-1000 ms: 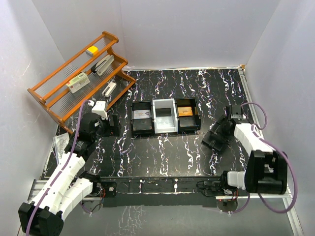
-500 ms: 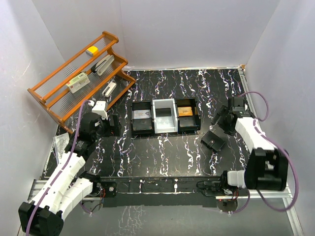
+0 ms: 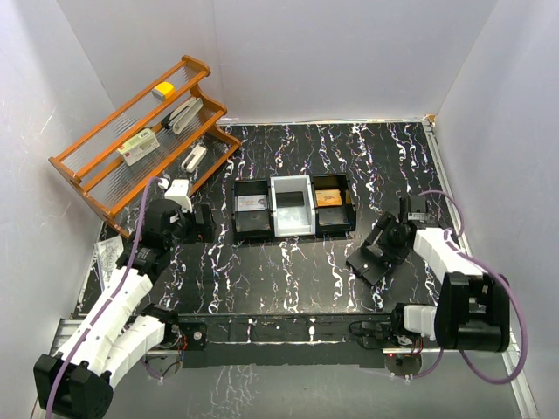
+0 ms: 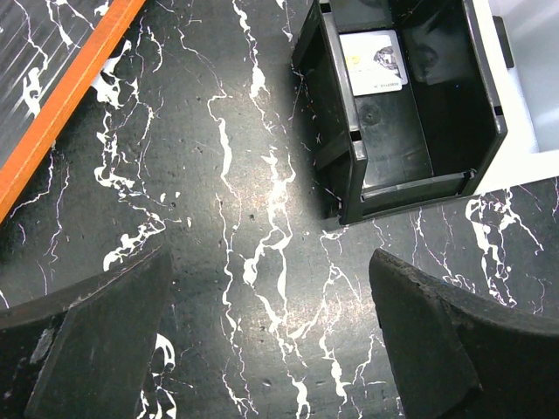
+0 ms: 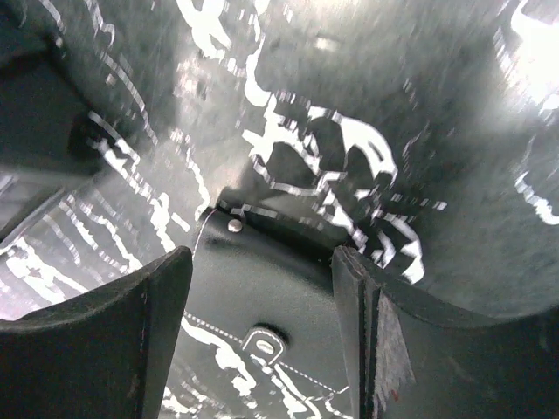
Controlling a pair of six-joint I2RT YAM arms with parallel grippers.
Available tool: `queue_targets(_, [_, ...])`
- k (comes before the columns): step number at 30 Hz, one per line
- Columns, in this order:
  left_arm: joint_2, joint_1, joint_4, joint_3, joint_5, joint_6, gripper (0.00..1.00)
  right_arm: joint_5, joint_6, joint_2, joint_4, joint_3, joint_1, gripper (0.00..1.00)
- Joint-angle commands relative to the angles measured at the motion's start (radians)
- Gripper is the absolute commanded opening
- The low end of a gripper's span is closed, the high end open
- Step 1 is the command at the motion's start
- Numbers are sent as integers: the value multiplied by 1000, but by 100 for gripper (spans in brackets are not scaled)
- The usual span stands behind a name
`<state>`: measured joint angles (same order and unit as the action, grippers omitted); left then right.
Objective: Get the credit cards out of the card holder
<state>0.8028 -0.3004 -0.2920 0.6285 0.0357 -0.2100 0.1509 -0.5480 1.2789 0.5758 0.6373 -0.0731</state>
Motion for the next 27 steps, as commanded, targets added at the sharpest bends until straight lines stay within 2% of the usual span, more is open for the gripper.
queue_targets(1, [6,3,1,40,-26,1,94,134,-128,-133,-49,-68,11,63])
queue_targets(5, [10,3,-1,39,-32,1,94,175,-161,-205,-48,-119,27,63])
queue_targets(9, [12,3,2,37,-43,0,94,167,-150,-196,-4,-110,69,63])
queue_targets(17, [19,3,2,37,-61,-2,94,25,-267,-208,29,-114,352,62])
queue_targets(22, [23,2,6,35,-79,-2,94,-41,-238,-184,94,-68,434,68])
queue_targets(27, [32,2,6,37,-85,1,94,-56,-212,-109,113,-58,540,65])
